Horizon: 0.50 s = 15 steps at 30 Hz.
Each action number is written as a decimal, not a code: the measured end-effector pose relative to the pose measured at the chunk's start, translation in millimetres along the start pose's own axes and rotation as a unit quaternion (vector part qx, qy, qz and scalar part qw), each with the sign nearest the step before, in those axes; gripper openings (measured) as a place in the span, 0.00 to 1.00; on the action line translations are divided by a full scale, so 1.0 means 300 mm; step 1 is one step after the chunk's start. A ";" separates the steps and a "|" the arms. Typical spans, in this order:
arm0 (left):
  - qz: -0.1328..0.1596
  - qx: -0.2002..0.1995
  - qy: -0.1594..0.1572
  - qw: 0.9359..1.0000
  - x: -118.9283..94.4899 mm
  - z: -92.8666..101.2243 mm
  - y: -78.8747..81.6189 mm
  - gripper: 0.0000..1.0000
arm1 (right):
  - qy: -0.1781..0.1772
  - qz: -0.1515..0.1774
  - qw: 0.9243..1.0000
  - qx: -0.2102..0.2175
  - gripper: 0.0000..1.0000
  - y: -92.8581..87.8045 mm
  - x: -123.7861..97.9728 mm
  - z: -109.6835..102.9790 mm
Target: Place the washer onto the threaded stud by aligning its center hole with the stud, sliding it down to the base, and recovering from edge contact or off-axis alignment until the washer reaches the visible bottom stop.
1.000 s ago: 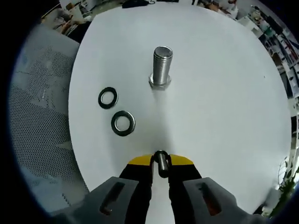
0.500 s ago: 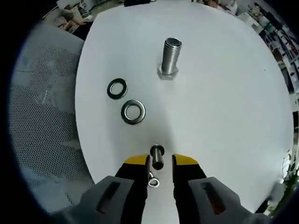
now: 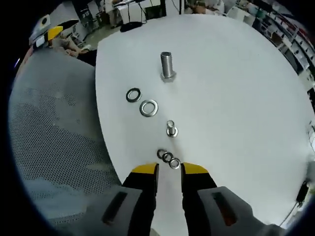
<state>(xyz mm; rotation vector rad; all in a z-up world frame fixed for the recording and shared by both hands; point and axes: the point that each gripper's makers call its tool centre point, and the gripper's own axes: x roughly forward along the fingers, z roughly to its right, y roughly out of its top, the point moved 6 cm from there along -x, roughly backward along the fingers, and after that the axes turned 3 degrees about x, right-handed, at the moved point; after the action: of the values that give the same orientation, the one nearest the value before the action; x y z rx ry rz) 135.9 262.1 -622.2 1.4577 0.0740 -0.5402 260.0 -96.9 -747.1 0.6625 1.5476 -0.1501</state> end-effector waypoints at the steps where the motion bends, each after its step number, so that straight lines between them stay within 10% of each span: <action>1: 0.001 0.000 -0.001 1.000 0.000 0.000 0.001 0.39 | 0.010 -0.002 1.000 0.003 0.19 -0.013 0.004 -0.008; 15: 0.001 0.003 -0.006 1.000 0.002 0.002 0.002 0.39 | -0.004 -0.090 0.996 -0.018 0.18 -0.141 0.048 -0.034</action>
<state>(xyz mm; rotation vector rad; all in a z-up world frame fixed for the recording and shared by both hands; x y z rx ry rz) 136.5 261.4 -621.7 1.4609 0.0611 -0.5473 231.2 -122.2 -772.2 0.4917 1.5989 -0.2592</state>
